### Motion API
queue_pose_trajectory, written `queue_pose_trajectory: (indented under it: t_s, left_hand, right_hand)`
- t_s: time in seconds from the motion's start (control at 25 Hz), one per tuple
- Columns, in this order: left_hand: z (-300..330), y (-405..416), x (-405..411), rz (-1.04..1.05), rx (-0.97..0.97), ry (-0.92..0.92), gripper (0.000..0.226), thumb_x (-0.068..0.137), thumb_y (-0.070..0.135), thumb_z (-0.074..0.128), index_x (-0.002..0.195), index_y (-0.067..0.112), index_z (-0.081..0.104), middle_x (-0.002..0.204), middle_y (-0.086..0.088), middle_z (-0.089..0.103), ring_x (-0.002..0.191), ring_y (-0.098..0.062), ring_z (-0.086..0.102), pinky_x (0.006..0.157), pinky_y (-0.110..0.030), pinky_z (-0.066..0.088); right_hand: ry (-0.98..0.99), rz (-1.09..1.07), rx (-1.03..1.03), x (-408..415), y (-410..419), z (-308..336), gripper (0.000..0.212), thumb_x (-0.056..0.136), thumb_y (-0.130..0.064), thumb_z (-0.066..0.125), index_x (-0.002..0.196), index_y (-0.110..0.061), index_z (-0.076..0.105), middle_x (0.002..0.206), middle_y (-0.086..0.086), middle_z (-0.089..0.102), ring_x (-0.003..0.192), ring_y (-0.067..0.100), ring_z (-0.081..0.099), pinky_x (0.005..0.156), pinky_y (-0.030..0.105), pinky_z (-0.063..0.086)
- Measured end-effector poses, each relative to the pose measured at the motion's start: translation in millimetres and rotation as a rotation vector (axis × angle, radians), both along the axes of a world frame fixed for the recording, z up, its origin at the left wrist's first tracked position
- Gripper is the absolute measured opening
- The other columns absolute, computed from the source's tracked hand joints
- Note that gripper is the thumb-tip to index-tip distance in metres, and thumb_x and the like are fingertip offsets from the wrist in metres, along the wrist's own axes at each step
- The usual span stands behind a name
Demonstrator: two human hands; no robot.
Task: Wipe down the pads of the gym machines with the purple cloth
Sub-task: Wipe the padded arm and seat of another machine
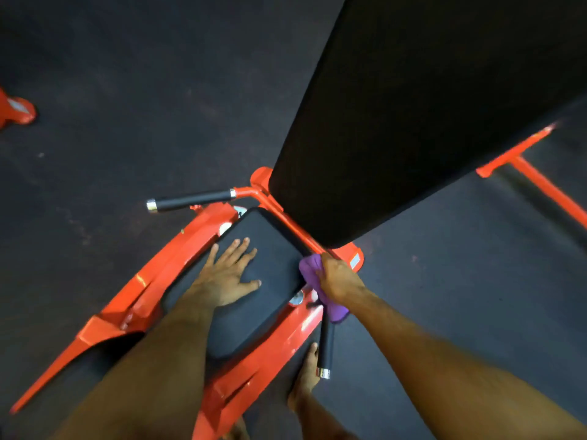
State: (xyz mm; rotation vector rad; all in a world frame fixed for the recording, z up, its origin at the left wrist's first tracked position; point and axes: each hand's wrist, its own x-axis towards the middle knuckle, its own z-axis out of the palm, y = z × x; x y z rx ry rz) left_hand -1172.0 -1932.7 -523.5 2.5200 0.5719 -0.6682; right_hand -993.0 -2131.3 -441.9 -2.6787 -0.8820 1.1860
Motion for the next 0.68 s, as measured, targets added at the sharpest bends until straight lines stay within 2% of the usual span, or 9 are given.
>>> queue_pose_trajectory:
  t_s: [0.08, 0.12, 0.2, 0.28, 0.36, 0.44, 0.52, 0.6, 0.68]
  left_hand:
    - [42.5, 14.1, -4.4, 0.109, -0.155, 0.05, 0.084, 0.1, 0.058, 0.05, 0.166, 0.03, 0.007, 0.174, 0.002, -0.002, 0.16, -0.014, 0.004, 0.129, -0.041, 0.008]
    - [61.9, 14.8, -13.4, 0.169, -0.17, 0.008, 0.082, 0.102, 0.05, 0.054, 0.166, 0.029, 0.008, 0.174, 0.0, 0.004, 0.159, -0.017, 0.012, 0.128, -0.037, 0.014]
    - [93.0, 6.1, -41.0, 0.229, -0.159, -0.079, 0.079, 0.102, 0.042, 0.057, 0.166, 0.025, 0.013, 0.172, -0.004, 0.015, 0.156, -0.021, 0.024, 0.126, -0.035, 0.021]
    - [120.0, -15.6, -67.5, 0.239, -0.17, -0.086, 0.074, 0.102, 0.043, 0.058, 0.164, 0.025, 0.021, 0.169, -0.004, 0.026, 0.153, -0.022, 0.032, 0.125, -0.036, 0.025]
    - [148.7, -35.6, -84.9, 0.22, -0.205, -0.099, 0.07, 0.101, 0.044, 0.06, 0.161, 0.027, 0.03, 0.165, -0.003, 0.037, 0.148, -0.021, 0.041, 0.122, -0.034, 0.031]
    - [176.8, -52.0, -91.8, 0.211, -0.263, -0.132, 0.063, 0.099, 0.044, 0.064, 0.156, 0.03, 0.04, 0.157, 0.0, 0.048, 0.138, -0.015, 0.052, 0.117, -0.032, 0.038]
    - [207.8, -61.0, -91.2, 0.216, -0.304, -0.19, 0.058, 0.097, 0.043, 0.067, 0.151, 0.032, 0.048, 0.15, 0.002, 0.056, 0.128, -0.01, 0.06, 0.113, -0.031, 0.043]
    - [232.0, -62.9, -81.0, 0.201, -0.319, -0.245, 0.061, 0.093, 0.049, 0.066, 0.148, 0.031, 0.05, 0.147, 0.002, 0.058, 0.127, -0.01, 0.061, 0.113, -0.032, 0.044]
    - [251.2, -67.0, -67.4, 0.179, -0.311, -0.292, 0.062, 0.091, 0.051, 0.065, 0.148, 0.03, 0.051, 0.146, 0.005, 0.057, 0.128, -0.013, 0.06, 0.113, -0.034, 0.044]
  right_hand:
    - [0.034, -0.09, 0.131, -15.6, -30.8, 59.6, 0.022, 0.099, -0.016, 0.041, 0.084, -0.029, 0.05, 0.087, 0.001, 0.063, 0.077, 0.018, 0.058, 0.078, 0.035, 0.052]
    - [0.018, -0.118, 0.178, -24.5, -44.7, 87.7, 0.021, 0.099, -0.014, 0.042, 0.083, -0.026, 0.048, 0.081, -0.004, 0.061, 0.072, 0.014, 0.055, 0.074, 0.032, 0.05]
    - [-0.054, -0.124, 0.251, -44.9, -69.1, 136.1, 0.02, 0.102, -0.014, 0.049, 0.084, -0.022, 0.046, 0.078, -0.008, 0.055, 0.069, 0.01, 0.049, 0.064, 0.014, 0.04]
    - [-0.089, -0.185, 0.347, -67.7, -95.6, 169.2, 0.016, 0.102, -0.016, 0.053, 0.086, -0.017, 0.051, 0.081, -0.005, 0.059, 0.071, 0.01, 0.05, 0.065, 0.008, 0.039]
    - [-0.11, -0.227, 0.416, -89.6, -112.1, 195.6, 0.016, 0.102, -0.018, 0.055, 0.088, -0.026, 0.053, 0.085, -0.011, 0.062, 0.073, 0.004, 0.053, 0.068, 0.006, 0.038]
    - [-0.127, -0.252, 0.454, -104.9, -126.1, 212.3, 0.024, 0.102, -0.02, 0.057, 0.086, -0.038, 0.049, 0.083, -0.021, 0.06, 0.072, -0.008, 0.053, 0.07, 0.007, 0.04]
    - [-0.158, -0.273, 0.503, -118.2, -140.0, 232.5, 0.028, 0.101, -0.024, 0.058, 0.082, -0.042, 0.049, 0.078, -0.024, 0.061, 0.07, -0.01, 0.055, 0.069, 0.011, 0.042]
    - [-0.173, -0.297, 0.549, -126.7, -152.7, 247.2, 0.026, 0.1, -0.03, 0.06, 0.081, -0.046, 0.051, 0.077, -0.023, 0.064, 0.069, -0.003, 0.056, 0.068, 0.016, 0.044]
    - [-0.187, -0.339, 0.577, -131.1, -167.5, 261.1, 0.016, 0.098, -0.036, 0.063, 0.084, -0.039, 0.055, 0.079, -0.015, 0.066, 0.071, 0.007, 0.056, 0.072, 0.026, 0.049]
